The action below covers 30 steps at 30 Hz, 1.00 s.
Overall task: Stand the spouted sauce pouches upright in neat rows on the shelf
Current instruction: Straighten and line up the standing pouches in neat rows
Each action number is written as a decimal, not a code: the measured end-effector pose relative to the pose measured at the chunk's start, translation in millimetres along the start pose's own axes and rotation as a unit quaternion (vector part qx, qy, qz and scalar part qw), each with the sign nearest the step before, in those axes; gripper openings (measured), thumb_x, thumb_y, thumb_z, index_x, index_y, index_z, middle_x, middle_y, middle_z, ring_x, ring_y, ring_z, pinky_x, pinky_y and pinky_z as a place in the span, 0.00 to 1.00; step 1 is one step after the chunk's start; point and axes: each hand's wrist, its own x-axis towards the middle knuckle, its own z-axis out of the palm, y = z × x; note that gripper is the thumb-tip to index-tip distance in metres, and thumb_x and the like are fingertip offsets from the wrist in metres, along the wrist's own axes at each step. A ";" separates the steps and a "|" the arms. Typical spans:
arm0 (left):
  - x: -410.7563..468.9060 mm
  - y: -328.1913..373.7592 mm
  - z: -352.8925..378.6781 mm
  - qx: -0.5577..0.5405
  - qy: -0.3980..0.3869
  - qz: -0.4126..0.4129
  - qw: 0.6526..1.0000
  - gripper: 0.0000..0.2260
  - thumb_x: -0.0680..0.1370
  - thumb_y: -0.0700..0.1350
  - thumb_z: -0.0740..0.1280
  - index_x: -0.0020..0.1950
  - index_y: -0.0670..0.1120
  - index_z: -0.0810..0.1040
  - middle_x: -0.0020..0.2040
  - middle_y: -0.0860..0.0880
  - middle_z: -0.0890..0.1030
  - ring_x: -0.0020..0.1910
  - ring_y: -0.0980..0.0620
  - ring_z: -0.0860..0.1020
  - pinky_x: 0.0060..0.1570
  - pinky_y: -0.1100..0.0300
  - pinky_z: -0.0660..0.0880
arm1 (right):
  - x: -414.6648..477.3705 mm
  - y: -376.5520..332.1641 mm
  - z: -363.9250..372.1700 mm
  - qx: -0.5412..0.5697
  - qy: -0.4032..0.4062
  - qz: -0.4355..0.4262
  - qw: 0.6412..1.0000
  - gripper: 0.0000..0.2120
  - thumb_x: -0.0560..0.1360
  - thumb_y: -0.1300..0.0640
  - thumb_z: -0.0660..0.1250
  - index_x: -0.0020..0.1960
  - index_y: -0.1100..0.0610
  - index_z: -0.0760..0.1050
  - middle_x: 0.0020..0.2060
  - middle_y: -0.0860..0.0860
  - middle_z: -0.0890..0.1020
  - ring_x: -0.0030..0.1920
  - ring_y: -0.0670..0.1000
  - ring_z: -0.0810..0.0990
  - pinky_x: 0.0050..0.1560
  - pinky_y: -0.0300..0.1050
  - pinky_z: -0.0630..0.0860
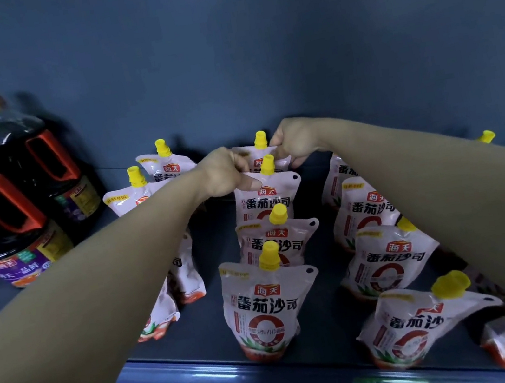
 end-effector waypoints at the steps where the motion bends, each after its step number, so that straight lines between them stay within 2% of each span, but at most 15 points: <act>1: -2.0 0.0 1.1 -0.018 -0.002 0.000 1.000 0.08 0.72 0.40 0.72 0.38 0.37 0.76 0.31 0.55 0.70 0.32 0.55 0.68 0.35 0.68 0.65 | -0.5 -0.7 0.5 0.000 0.003 0.002 1.000 0.12 0.76 0.64 0.63 0.55 0.69 0.78 0.41 0.57 0.78 0.44 0.53 0.79 0.54 0.49 0.80; 4: -2.5 0.2 4.0 -0.061 0.007 0.001 0.998 0.12 0.73 0.37 0.70 0.31 0.42 0.71 0.35 0.52 0.72 0.37 0.53 0.70 0.41 0.66 0.68 | -3.4 -0.4 0.1 -0.003 0.011 0.007 1.000 0.10 0.76 0.64 0.62 0.52 0.68 0.78 0.40 0.57 0.77 0.44 0.56 0.80 0.54 0.50 0.79; 6: -4.2 0.7 2.0 -0.063 0.006 -0.010 0.998 0.16 0.74 0.37 0.69 0.30 0.45 0.68 0.31 0.52 0.70 0.32 0.54 0.68 0.34 0.67 0.67 | -7.5 0.9 -1.3 -0.003 0.007 0.012 1.000 0.10 0.77 0.63 0.62 0.53 0.68 0.77 0.44 0.58 0.78 0.47 0.60 0.82 0.56 0.53 0.79; 8: -7.1 1.2 0.9 -0.050 -0.018 -0.017 0.998 0.15 0.75 0.38 0.68 0.30 0.46 0.68 0.29 0.51 0.67 0.30 0.55 0.66 0.27 0.68 0.67 | -12.8 3.3 -2.9 -0.010 0.002 0.018 1.000 0.11 0.78 0.64 0.62 0.58 0.68 0.76 0.48 0.59 0.77 0.48 0.59 0.82 0.52 0.51 0.81; 12: -10.4 -2.0 2.4 -0.026 -0.027 -0.027 0.999 0.12 0.75 0.39 0.68 0.33 0.46 0.71 0.33 0.50 0.70 0.32 0.54 0.69 0.28 0.68 0.68 | -25.0 6.9 -3.1 -0.010 -0.001 0.026 1.000 0.13 0.79 0.63 0.62 0.62 0.64 0.74 0.56 0.60 0.76 0.42 0.54 0.81 0.42 0.42 0.82; 15: -14.3 -1.4 0.5 -0.033 -0.030 -0.035 0.998 0.10 0.76 0.37 0.67 0.36 0.46 0.72 0.35 0.50 0.73 0.36 0.53 0.73 0.31 0.64 0.74 | -31.7 6.4 -1.5 -0.007 0.014 0.023 1.000 0.17 0.79 0.62 0.63 0.67 0.64 0.71 0.65 0.59 0.72 0.47 0.57 0.81 0.50 0.45 0.81; 17: -18.0 -0.7 0.3 -0.045 -0.036 -0.040 0.998 0.08 0.76 0.36 0.66 0.39 0.45 0.73 0.38 0.49 0.74 0.42 0.50 0.74 0.35 0.59 0.77 | -36.5 3.8 -0.7 -0.010 0.020 0.017 1.000 0.18 0.78 0.61 0.64 0.67 0.64 0.71 0.66 0.59 0.72 0.53 0.59 0.80 0.56 0.49 0.79; 19: -22.2 0.6 1.7 -0.064 -0.038 -0.042 0.996 0.03 0.77 0.37 0.65 0.47 0.44 0.77 0.43 0.48 0.74 0.46 0.49 0.74 0.38 0.55 0.79 | -43.3 0.6 -1.3 -0.024 0.024 0.015 0.999 0.17 0.78 0.60 0.64 0.66 0.63 0.72 0.65 0.59 0.74 0.55 0.60 0.81 0.59 0.51 0.78; 21: -23.9 0.1 4.0 -0.066 -0.024 -0.035 0.997 0.05 0.77 0.38 0.65 0.52 0.43 0.78 0.46 0.48 0.74 0.48 0.48 0.74 0.40 0.55 0.79 | -50.3 -1.8 -4.6 -0.049 0.036 0.009 0.998 0.16 0.77 0.61 0.65 0.65 0.62 0.74 0.62 0.59 0.77 0.51 0.57 0.81 0.56 0.49 0.78; 24: -27.4 0.4 7.3 -0.075 0.007 -0.022 0.997 0.04 0.77 0.38 0.66 0.49 0.44 0.78 0.46 0.46 0.75 0.48 0.47 0.75 0.44 0.54 0.80 | -60.6 -4.6 -11.6 -0.083 0.077 0.009 0.994 0.15 0.75 0.61 0.66 0.61 0.61 0.77 0.58 0.59 0.81 0.45 0.52 0.76 0.44 0.43 0.75; 27: -30.1 5.5 5.4 -0.100 0.035 -0.011 0.994 0.03 0.77 0.37 0.65 0.45 0.41 0.79 0.39 0.48 0.74 0.45 0.49 0.75 0.43 0.55 0.79 | -70.4 -6.7 -17.5 -0.135 0.167 0.004 0.977 0.16 0.77 0.54 0.64 0.54 0.67 0.79 0.52 0.63 0.82 0.46 0.58 0.79 0.50 0.48 0.75; 28: -30.0 7.9 2.6 -0.109 0.044 -0.004 0.993 0.06 0.77 0.37 0.65 0.41 0.42 0.77 0.36 0.50 0.73 0.43 0.50 0.74 0.43 0.55 0.79 | -73.9 -7.5 -19.6 -0.113 0.209 -0.009 0.971 0.19 0.77 0.51 0.63 0.49 0.68 0.79 0.48 0.63 0.83 0.45 0.58 0.80 0.51 0.50 0.76; 30: -30.7 14.7 -5.8 -0.130 0.059 0.009 0.990 0.08 0.78 0.38 0.65 0.38 0.44 0.76 0.35 0.50 0.74 0.40 0.51 0.75 0.41 0.58 0.79 | -83.2 -10.3 -23.9 0.005 0.253 -0.047 0.966 0.22 0.76 0.45 0.63 0.40 0.64 0.78 0.39 0.60 0.83 0.37 0.54 0.80 0.45 0.46 0.78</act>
